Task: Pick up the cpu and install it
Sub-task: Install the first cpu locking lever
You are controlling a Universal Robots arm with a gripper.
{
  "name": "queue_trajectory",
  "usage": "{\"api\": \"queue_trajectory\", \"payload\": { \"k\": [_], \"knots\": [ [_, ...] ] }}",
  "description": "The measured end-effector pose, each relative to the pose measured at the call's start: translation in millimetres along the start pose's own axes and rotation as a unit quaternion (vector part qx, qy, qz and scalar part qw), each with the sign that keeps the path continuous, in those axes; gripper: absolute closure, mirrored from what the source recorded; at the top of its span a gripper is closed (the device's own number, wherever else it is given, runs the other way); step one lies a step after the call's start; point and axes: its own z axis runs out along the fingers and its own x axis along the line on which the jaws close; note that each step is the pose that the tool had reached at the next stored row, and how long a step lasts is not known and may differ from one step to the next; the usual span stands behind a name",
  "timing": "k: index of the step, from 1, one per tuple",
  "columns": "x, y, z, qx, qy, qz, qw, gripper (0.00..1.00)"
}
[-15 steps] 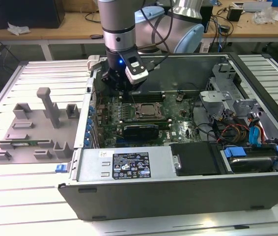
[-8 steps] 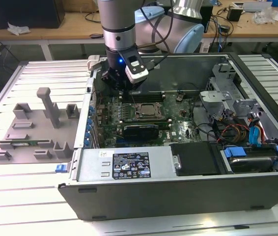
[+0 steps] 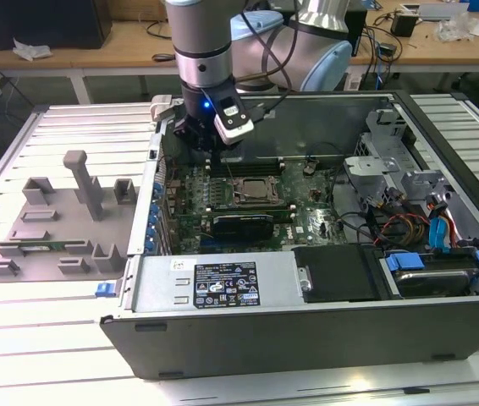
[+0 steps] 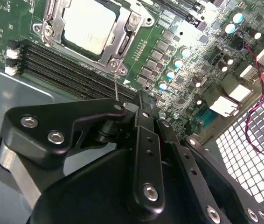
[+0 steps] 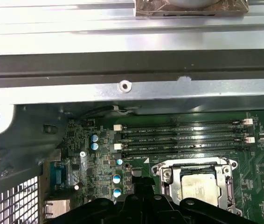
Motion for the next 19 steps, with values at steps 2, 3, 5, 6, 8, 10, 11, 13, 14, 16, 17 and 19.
{"api": "queue_trajectory", "payload": {
  "k": [2, 3, 5, 6, 8, 10, 11, 13, 14, 16, 17, 19],
  "knots": [
    [0.0, 0.1, -0.6, -0.0072, 0.0002, 0.000, 1.0000, 0.89],
    [0.0, 0.1, -0.7, -0.0100, 0.0003, 0.000, 0.9999, 0.89],
    [0.0, 0.2, -1.1, -0.0191, 0.0007, 0.001, 0.9998, 0.89],
    [0.0, 0.2, -1.1, -0.0206, 0.0009, 0.001, 0.9998, 0.89],
    [-1.3, 0.2, -1.0, -0.0213, 0.0008, 0.001, 0.9998, 0.89],
    [-5.9, 0.3, -0.8, -0.0212, 0.0009, 0.001, 0.9998, 0.89],
    [-8.7, 0.4, -0.7, -0.0212, 0.0009, 0.001, 0.9998, 0.89],
    [-15.0, 0.2, -0.5, -0.0212, 0.0012, 0.001, 0.9998, 0.89],
    [-20.7, -0.2, -0.3, -0.0212, 0.0017, 0.001, 0.9998, 0.89],
    [-32.9, -1.7, 0.1, -0.0211, 0.0030, 0.001, 0.9998, 0.89],
    [-38.8, -2.6, 0.3, -0.0210, 0.0036, 0.001, 0.9998, 0.89],
    [-42.1, -3.0, 0.5, -0.0211, 0.0039, 0.001, 0.9998, 0.89]
  ]
}}
